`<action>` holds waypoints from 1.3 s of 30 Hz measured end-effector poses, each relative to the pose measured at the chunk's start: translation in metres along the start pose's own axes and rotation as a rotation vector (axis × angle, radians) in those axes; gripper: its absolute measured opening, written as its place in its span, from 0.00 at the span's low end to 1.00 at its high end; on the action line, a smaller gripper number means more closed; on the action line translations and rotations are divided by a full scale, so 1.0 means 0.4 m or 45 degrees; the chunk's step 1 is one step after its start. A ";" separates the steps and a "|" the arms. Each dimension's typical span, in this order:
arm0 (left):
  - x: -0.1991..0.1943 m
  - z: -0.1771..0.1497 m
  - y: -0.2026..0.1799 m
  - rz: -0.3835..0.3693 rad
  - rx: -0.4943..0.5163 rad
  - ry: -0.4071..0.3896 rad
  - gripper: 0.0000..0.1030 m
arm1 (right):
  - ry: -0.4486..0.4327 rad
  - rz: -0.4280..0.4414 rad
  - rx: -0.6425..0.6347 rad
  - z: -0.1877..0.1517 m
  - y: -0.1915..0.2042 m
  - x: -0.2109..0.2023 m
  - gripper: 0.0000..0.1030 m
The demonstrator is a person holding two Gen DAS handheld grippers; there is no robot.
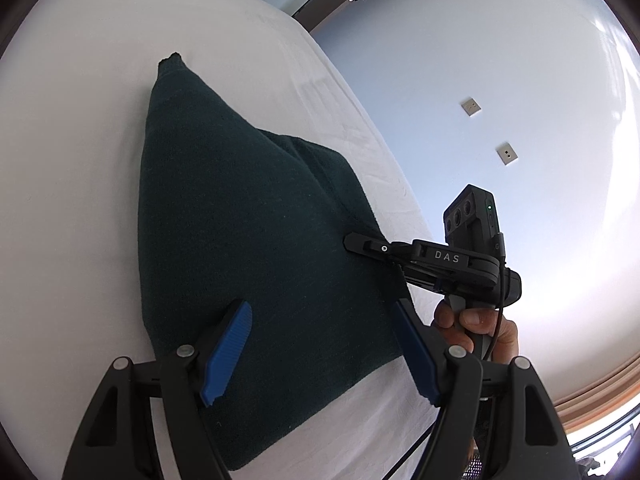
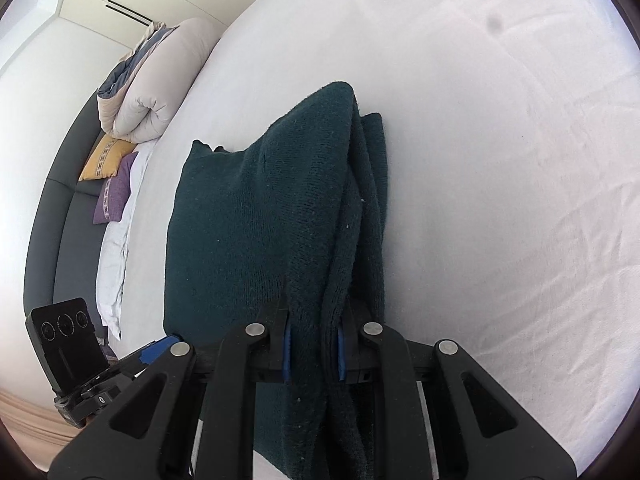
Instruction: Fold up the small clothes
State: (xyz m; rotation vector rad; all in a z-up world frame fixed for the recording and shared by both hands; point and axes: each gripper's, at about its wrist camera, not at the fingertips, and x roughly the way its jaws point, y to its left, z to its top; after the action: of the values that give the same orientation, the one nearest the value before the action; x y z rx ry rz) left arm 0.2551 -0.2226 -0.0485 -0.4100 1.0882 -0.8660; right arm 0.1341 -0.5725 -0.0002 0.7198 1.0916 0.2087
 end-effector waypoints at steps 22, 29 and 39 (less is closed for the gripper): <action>-0.046 0.112 -0.012 0.205 0.183 -0.135 0.52 | -0.227 0.090 0.044 -0.029 0.023 -0.129 0.43; 0.100 0.179 0.015 0.361 0.253 0.027 0.15 | -0.061 0.068 -0.080 -0.021 0.091 0.013 0.40; 0.153 0.173 0.085 0.353 0.199 0.110 0.08 | -0.082 0.063 -0.020 -0.037 0.008 0.076 0.10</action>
State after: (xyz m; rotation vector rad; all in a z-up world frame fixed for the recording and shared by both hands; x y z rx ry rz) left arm 0.3424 -0.2573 -0.0776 -0.0880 1.1171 -0.7203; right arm 0.1362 -0.5490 -0.0244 0.7352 1.0104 0.2348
